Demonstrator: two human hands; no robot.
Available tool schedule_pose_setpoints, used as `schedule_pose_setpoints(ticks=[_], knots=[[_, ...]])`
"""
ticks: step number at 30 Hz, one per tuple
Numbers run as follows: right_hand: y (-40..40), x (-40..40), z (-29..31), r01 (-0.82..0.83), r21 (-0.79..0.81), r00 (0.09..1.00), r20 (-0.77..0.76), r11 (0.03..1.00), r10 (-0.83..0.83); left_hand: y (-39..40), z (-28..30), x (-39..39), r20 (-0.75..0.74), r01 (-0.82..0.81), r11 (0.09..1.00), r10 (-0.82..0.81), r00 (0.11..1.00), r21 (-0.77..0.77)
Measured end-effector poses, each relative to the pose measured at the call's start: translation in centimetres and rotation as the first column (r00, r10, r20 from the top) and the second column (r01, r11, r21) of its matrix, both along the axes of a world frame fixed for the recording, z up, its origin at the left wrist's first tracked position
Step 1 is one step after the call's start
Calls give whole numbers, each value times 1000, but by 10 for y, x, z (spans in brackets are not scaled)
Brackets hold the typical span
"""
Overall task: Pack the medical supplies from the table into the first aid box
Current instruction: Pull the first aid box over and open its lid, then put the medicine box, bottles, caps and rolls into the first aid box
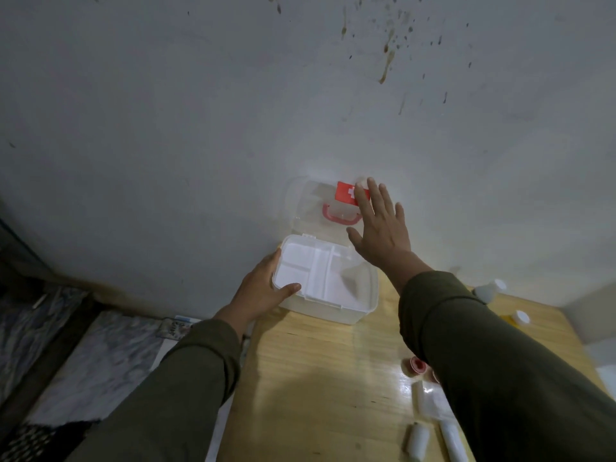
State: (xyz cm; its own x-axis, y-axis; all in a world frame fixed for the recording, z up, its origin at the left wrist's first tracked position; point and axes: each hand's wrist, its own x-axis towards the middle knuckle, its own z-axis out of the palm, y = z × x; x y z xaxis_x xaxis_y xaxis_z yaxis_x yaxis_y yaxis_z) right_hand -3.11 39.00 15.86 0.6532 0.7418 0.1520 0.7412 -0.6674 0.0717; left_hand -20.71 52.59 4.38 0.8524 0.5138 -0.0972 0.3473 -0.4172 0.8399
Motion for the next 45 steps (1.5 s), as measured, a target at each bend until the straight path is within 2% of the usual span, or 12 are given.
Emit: schedule_pose_setpoints(ticks=[4,8,13,17,22,26,29,39,42,45], knots=[[-21,0,12,-19,69,1000,1,997,19,-6,8,7,-29,-41,983,47,998,178],[-51,9,19,14,56,1000,18,998,-15,-32,20,23,-119,19,937,24,993,350],[-87,20,12,41,77,999,-18,996,-39,-73,25,36,-198,96,912,-17,980,399],[-125,26,-8,43,37,993,-114,998,-39,-106,20,43,-254,87,900,27,967,427],[-180,29,-55,102,-88,947,-297,991,-124,-139,11,54,-327,83,860,101,940,504],[-220,31,-90,131,-207,914,-353,970,-198,-148,4,57,-370,92,821,151,917,563],[-239,34,-107,133,-229,894,-393,964,-216,-151,2,58,-381,89,810,173,908,580],[-256,39,-122,149,-121,866,-464,981,-189,-151,3,60,-402,90,814,184,897,573],[-252,44,-110,178,53,852,-508,983,-126,-151,5,59,-402,85,823,182,898,561],[-243,51,-86,203,275,828,-561,940,-15,-150,8,58,-392,74,836,175,903,544]])
